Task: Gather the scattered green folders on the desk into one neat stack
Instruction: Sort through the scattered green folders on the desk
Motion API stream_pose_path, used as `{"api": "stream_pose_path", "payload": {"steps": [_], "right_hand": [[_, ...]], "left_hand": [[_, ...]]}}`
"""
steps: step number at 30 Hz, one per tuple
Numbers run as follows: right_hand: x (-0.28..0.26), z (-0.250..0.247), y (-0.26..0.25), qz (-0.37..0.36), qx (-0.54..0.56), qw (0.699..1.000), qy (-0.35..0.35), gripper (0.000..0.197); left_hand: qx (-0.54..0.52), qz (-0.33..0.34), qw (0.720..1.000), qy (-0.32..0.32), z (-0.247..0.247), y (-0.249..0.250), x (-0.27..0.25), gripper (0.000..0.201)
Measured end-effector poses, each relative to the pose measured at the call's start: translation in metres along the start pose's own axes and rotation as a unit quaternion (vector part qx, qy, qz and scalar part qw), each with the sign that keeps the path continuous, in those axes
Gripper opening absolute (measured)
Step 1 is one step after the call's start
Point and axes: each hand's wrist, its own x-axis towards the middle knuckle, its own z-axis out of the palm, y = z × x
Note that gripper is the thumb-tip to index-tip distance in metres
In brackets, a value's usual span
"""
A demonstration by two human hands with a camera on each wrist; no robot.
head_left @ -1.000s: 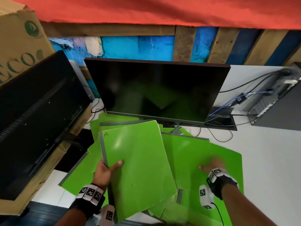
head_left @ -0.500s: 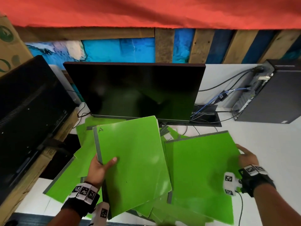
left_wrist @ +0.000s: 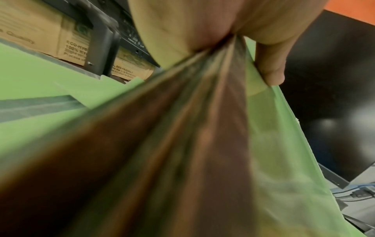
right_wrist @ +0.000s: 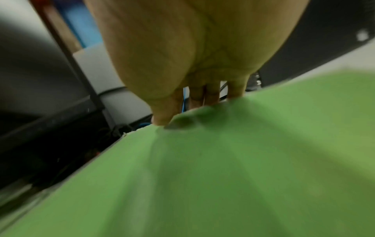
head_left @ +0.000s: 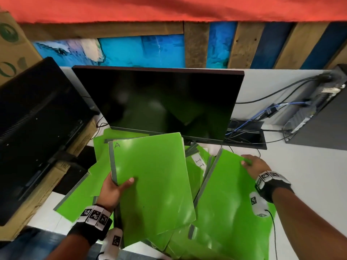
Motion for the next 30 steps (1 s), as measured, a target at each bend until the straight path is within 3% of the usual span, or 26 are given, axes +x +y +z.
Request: {"api": "stream_pose_path", "payload": {"steps": [3,5,8,13,18,20,22,24,27,30], "right_hand": [[0.009,0.012,-0.003,-0.022,-0.034,0.996,-0.076,0.048],[0.01,0.018,-0.002,-0.015,-0.046,0.996,-0.081,0.047],[0.008,0.019,-0.002,0.005,-0.079,0.995,-0.069,0.045],[-0.01,0.005,-0.005,-0.008,-0.035,0.999,0.007,0.04],[-0.051,-0.03,-0.02,-0.149,0.112,0.977,0.103,0.031],[-0.067,-0.048,-0.024,-0.202,0.163,0.958,0.121,0.035],[-0.083,-0.069,-0.032,-0.232,0.168,0.951,0.116,0.025],[-0.101,-0.091,-0.05,-0.269,0.143,0.946,0.109,0.019],[-0.124,-0.116,-0.08,-0.34,0.085,0.93,0.11,0.014],[-0.129,-0.125,-0.107,-0.393,0.046,0.912,0.102,0.016]], "left_hand": [[0.017,-0.019,1.0,0.0,-0.008,-0.005,-0.002,0.089],[0.027,-0.028,0.999,-0.003,-0.012,-0.008,-0.005,0.101],[0.041,-0.042,0.998,0.005,-0.013,-0.01,-0.005,0.094],[0.053,-0.047,0.997,0.016,-0.012,-0.012,-0.002,0.055],[0.035,-0.046,0.998,0.007,-0.012,-0.009,0.004,0.047],[0.034,-0.039,0.999,-0.001,-0.009,-0.005,0.006,0.041],[0.031,-0.032,0.999,-0.01,-0.005,0.0,0.006,0.035],[0.018,-0.027,0.999,-0.025,-0.001,0.005,0.004,0.04],[-0.001,-0.018,0.999,-0.049,0.004,0.012,0.001,0.066],[0.009,0.012,0.998,-0.061,0.009,0.021,-0.001,0.075]]}}
